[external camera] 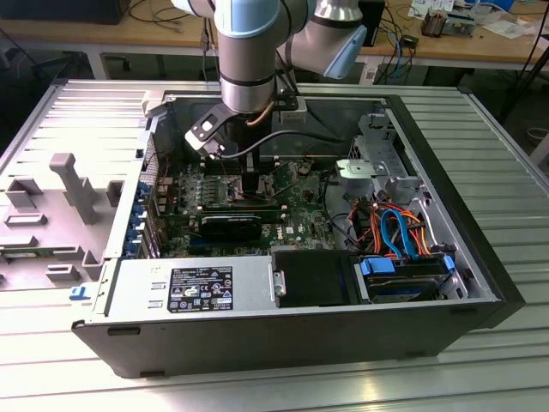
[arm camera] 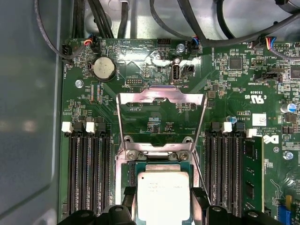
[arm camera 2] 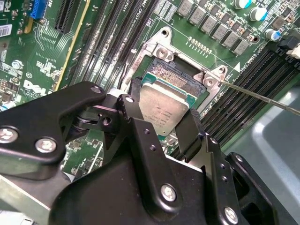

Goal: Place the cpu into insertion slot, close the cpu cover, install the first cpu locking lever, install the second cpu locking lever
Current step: 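Place the cpu into insertion slot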

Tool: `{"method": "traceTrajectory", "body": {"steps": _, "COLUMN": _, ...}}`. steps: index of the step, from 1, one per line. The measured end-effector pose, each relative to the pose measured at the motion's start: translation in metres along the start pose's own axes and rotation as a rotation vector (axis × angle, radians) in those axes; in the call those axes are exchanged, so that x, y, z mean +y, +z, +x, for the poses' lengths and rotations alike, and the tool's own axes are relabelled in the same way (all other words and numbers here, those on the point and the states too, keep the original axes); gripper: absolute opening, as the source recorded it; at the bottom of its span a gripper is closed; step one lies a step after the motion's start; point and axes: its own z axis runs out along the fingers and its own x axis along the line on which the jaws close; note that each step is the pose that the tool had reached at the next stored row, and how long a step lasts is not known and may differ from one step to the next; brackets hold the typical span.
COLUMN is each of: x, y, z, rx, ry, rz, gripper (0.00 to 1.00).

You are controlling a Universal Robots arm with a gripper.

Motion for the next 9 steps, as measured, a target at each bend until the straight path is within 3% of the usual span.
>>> {"method": "traceTrajectory", "body": {"steps": 9, "x": -0.0001, "y": 0.0024, "z": 0.0004, "rx": 0.0, "ry": 0.0, "rz": 0.0, "gripper": 0.55}}
